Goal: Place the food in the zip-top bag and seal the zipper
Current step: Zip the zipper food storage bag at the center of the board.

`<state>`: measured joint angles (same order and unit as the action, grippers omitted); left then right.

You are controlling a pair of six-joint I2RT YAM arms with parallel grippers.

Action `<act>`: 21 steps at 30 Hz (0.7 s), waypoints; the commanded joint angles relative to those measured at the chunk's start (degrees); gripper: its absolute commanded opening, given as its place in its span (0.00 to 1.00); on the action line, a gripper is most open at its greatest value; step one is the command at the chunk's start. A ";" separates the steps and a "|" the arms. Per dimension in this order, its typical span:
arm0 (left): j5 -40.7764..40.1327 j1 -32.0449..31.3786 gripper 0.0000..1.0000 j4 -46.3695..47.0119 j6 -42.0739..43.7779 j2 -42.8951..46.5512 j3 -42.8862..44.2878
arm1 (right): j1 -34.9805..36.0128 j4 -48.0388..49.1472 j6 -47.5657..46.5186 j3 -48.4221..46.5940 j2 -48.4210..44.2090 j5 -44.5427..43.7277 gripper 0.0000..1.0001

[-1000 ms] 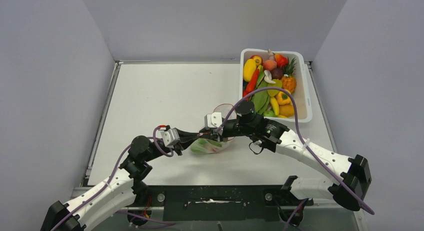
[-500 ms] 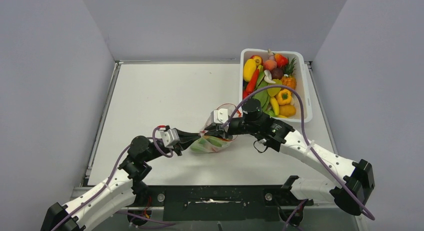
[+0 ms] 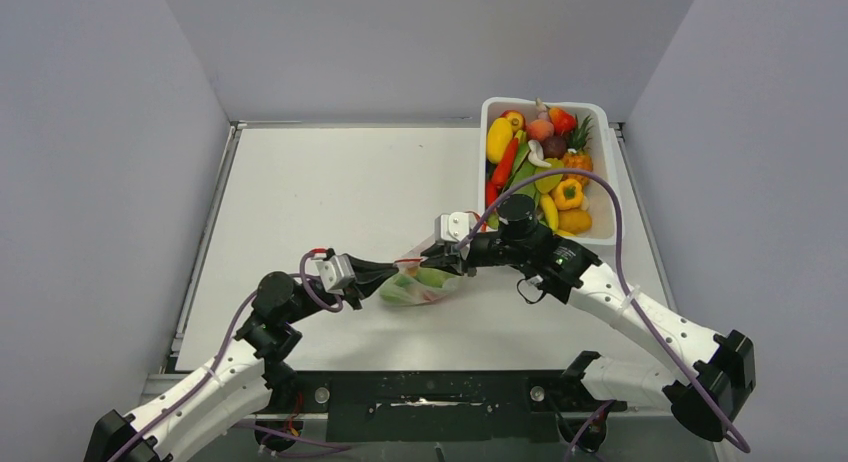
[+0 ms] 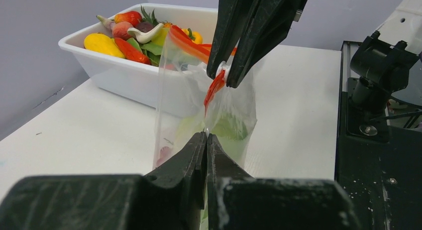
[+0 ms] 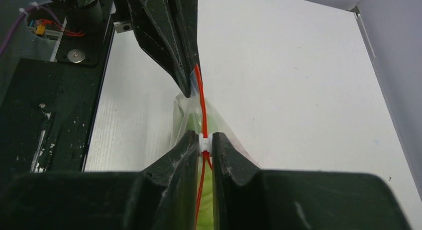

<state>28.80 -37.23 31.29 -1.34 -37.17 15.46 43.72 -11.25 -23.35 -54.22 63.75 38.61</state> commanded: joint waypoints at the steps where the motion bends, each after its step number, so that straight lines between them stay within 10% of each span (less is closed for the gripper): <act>1: 0.20 0.84 0.08 3.92 0.88 1.37 1.28 | -1.04 2.30 0.12 0.62 -1.72 1.84 0.00; 8: 6.73 0.79 0.31 -0.20 3.53 -1.86 5.69 | -0.64 5.99 2.30 -0.26 0.69 4.10 0.00; 21: 6.22 0.90 0.23 -1.35 5.10 -3.27 7.97 | 1.79 4.82 0.50 -3.18 2.75 3.36 0.00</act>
<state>34.61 -36.64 29.19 2.42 -41.01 20.51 44.93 -9.23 -22.11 -54.24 67.20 41.21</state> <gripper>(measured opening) 0.287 0.122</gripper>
